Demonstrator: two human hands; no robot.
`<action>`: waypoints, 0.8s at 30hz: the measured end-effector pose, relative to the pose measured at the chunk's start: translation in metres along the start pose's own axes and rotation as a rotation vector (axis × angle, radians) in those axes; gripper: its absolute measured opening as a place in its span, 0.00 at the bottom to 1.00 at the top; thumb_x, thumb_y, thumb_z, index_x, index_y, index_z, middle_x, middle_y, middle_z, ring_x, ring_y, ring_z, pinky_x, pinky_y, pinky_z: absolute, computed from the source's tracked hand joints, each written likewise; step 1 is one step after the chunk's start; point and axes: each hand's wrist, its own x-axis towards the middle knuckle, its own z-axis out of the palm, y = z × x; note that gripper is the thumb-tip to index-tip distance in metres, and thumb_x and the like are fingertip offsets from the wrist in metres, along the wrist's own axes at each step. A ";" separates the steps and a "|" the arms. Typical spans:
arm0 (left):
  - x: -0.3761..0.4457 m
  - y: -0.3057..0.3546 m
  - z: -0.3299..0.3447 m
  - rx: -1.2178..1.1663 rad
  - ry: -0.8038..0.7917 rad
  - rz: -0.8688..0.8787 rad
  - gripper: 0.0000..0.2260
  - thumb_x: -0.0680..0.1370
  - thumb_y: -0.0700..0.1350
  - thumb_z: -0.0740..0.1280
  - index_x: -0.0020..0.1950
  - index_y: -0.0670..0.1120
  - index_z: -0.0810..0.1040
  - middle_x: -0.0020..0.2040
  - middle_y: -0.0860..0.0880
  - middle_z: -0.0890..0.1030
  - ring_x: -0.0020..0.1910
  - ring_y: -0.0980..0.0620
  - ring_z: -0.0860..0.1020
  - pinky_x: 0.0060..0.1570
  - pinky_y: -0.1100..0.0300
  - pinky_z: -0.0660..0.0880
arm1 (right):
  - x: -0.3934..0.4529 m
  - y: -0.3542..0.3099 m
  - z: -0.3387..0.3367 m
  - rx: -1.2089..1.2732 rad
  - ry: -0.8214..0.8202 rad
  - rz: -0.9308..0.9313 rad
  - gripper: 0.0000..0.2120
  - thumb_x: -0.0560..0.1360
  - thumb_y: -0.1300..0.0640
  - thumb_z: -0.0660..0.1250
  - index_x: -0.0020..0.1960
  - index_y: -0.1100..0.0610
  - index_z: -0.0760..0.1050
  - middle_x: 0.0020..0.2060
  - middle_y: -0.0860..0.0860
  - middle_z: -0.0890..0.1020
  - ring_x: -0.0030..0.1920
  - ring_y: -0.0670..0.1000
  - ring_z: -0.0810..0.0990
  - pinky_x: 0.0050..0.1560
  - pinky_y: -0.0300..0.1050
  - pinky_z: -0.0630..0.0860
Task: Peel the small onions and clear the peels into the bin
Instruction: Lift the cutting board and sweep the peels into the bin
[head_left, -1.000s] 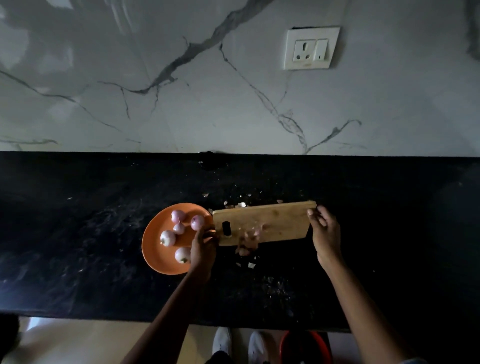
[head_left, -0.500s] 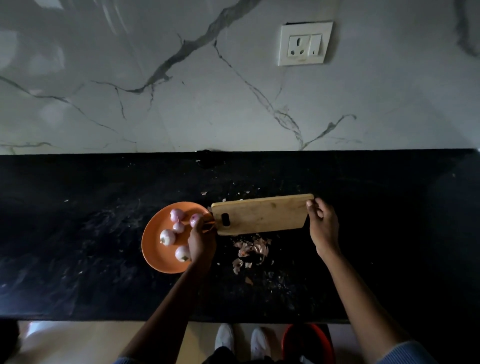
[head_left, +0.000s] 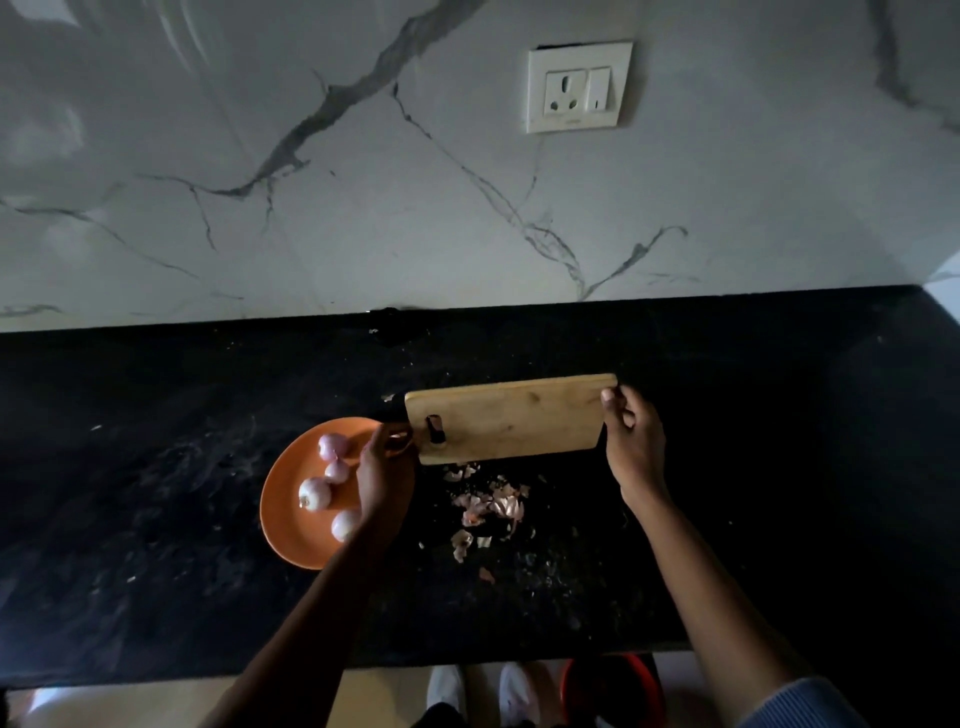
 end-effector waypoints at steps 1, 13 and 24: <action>0.004 0.003 0.003 0.002 -0.031 -0.008 0.06 0.78 0.48 0.70 0.55 0.53 0.80 0.48 0.56 0.83 0.47 0.56 0.82 0.47 0.66 0.76 | 0.003 -0.001 -0.002 -0.004 0.008 -0.003 0.23 0.81 0.46 0.63 0.70 0.58 0.74 0.63 0.56 0.78 0.59 0.52 0.79 0.53 0.41 0.71; 0.052 0.096 0.112 0.099 -0.238 0.090 0.14 0.78 0.39 0.65 0.60 0.51 0.82 0.53 0.50 0.82 0.50 0.52 0.78 0.44 0.58 0.70 | 0.007 0.048 -0.071 0.152 0.118 0.189 0.20 0.81 0.42 0.62 0.63 0.56 0.73 0.54 0.54 0.79 0.53 0.55 0.81 0.52 0.61 0.82; 0.016 0.120 0.250 0.083 -0.559 0.084 0.16 0.79 0.41 0.66 0.67 0.45 0.76 0.61 0.46 0.80 0.60 0.47 0.78 0.54 0.58 0.73 | -0.035 0.120 -0.142 0.515 0.368 0.565 0.19 0.81 0.54 0.65 0.67 0.64 0.72 0.59 0.54 0.75 0.60 0.55 0.75 0.57 0.56 0.79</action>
